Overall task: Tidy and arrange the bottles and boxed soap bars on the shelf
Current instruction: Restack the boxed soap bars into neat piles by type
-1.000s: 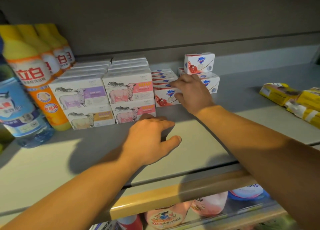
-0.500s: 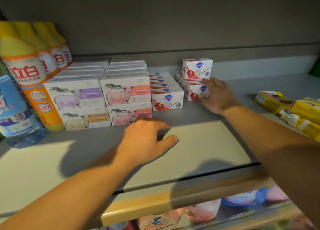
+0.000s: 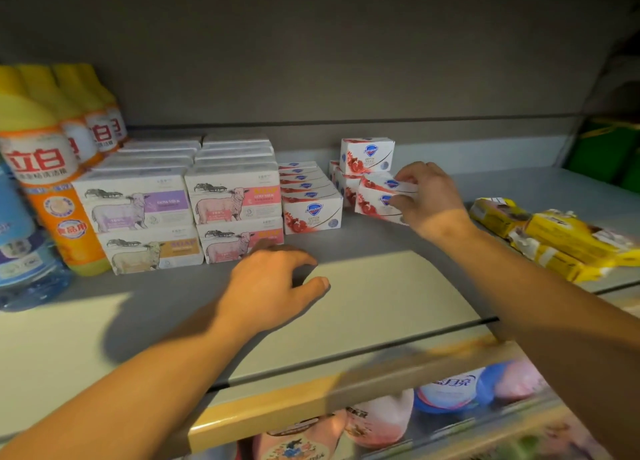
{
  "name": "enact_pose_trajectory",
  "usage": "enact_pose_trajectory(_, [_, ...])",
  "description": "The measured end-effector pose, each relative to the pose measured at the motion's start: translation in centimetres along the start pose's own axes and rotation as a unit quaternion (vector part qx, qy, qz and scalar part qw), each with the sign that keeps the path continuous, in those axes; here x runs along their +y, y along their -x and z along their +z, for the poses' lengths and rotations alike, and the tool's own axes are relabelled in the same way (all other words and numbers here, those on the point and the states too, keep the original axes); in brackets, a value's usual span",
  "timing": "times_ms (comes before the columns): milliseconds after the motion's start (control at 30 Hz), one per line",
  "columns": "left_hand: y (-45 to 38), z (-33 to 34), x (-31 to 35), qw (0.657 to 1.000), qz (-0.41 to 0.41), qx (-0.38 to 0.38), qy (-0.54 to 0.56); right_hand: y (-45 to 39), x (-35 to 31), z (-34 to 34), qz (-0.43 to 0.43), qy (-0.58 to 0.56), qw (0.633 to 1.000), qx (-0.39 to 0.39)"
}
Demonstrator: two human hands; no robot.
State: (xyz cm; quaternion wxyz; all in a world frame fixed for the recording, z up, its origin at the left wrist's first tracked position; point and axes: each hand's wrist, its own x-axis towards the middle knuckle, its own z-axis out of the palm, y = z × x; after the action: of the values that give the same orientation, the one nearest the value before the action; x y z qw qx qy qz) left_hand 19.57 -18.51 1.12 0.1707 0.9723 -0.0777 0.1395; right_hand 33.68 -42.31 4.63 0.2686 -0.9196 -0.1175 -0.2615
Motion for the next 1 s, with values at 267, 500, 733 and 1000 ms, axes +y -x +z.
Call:
enact_pose_trajectory(267, [0.2, -1.7, 0.8, 0.951, -0.028, 0.086, 0.295, 6.3, -4.4, -4.5, 0.056, -0.305, 0.944, -0.113])
enact_pose_trajectory(500, [0.4, -1.5, 0.1, 0.899, -0.058, 0.077, 0.427, 11.0, -7.1, -1.2, 0.105, -0.421, 0.889, -0.148])
enact_pose_trajectory(733, [-0.1, -1.2, -0.2, 0.782, -0.182, 0.071, 0.592, 11.9, -6.2, -1.0, 0.041, -0.485, 0.848, -0.211])
enact_pose_trajectory(1000, [0.0, -1.8, -0.1, 0.778, -0.202, 0.028, 0.594, 11.5, -6.6, -0.1, 0.129, -0.451, 0.872, -0.138])
